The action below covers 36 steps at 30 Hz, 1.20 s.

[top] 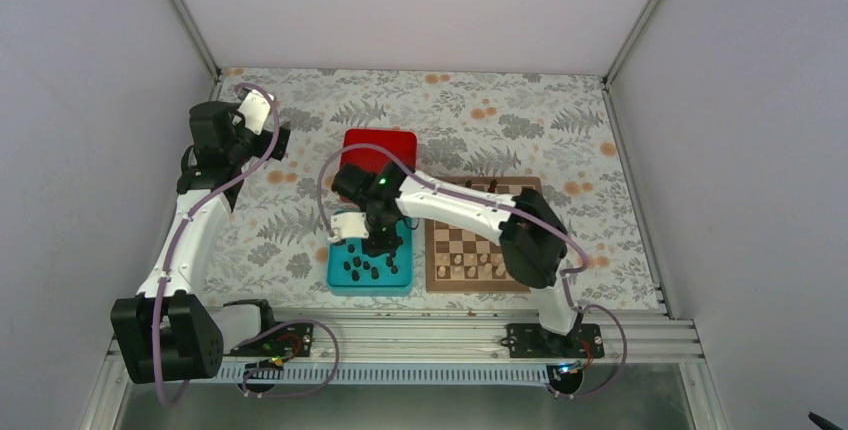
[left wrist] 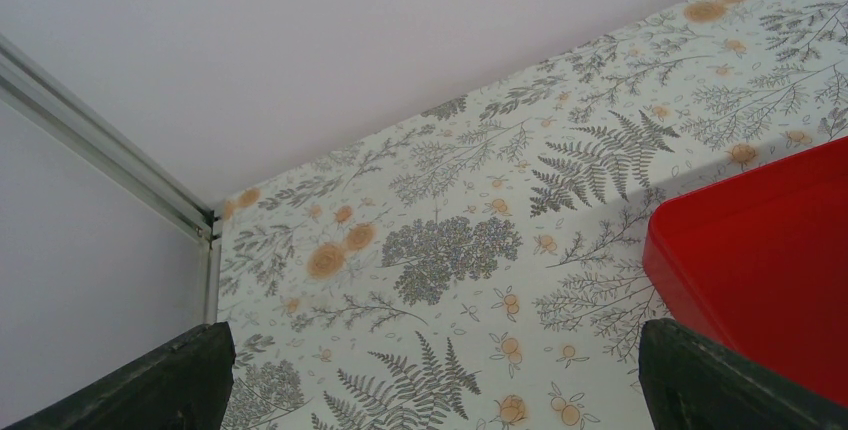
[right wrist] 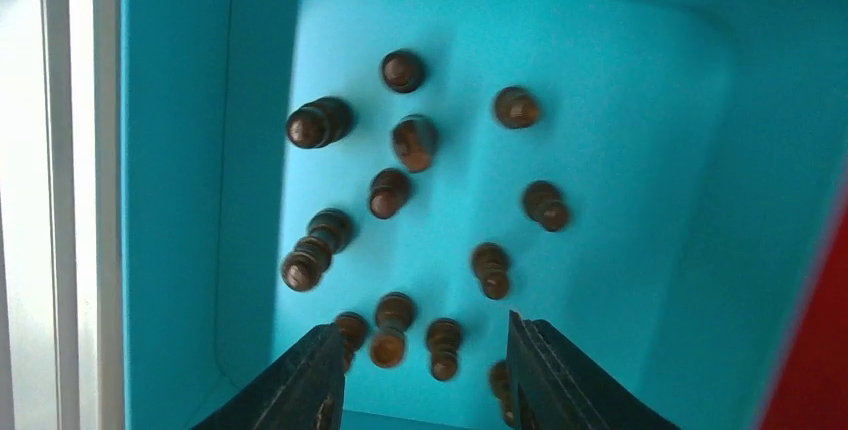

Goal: Set up the chess pieces on the board
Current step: Pick up the chess piece from the storage box.

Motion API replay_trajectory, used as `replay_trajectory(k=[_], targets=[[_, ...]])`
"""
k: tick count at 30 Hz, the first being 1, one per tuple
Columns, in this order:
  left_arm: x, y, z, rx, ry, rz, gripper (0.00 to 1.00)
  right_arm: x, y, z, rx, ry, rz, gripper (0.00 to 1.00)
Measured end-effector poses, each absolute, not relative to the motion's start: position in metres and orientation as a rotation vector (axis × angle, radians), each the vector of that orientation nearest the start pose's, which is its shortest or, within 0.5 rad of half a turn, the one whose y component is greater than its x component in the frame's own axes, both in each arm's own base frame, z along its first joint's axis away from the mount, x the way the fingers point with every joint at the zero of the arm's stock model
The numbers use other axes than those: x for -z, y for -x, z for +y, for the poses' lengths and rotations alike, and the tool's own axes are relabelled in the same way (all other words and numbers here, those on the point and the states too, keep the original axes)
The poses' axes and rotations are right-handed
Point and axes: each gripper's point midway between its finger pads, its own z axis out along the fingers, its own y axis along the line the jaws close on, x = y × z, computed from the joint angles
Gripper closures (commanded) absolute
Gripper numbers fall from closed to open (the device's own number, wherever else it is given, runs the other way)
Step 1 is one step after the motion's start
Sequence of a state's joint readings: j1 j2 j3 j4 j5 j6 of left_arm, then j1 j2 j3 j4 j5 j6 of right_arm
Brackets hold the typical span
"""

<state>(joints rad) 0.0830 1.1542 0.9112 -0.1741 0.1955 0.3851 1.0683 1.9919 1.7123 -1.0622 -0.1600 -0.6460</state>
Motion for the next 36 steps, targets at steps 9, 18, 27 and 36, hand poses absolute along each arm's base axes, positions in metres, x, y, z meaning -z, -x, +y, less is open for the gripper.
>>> replay_trajectory(k=[9, 18, 27, 36], targets=[[-0.256, -0.389, -0.001, -0.11, -0.422, 1.936, 0.0, -0.074, -0.154, 0.39, -0.252, 2.367, 1.939, 0.57], [-0.256, -0.389, -0.001, -0.11, -0.422, 1.936, 0.0, -0.07, -0.143, 0.39, -0.25, 2.397, 1.93, 0.57], [-0.255, -0.389, -0.001, -0.109, -0.423, 1.938, 0.0, -0.057, -0.142, 0.39, -0.239, 2.419, 1.947, 0.59], [-0.255, -0.389, -0.001, -0.108, -0.423, 1.938, 0.0, -0.049, -0.142, 0.39, -0.233, 2.428, 1.961, 0.78]])
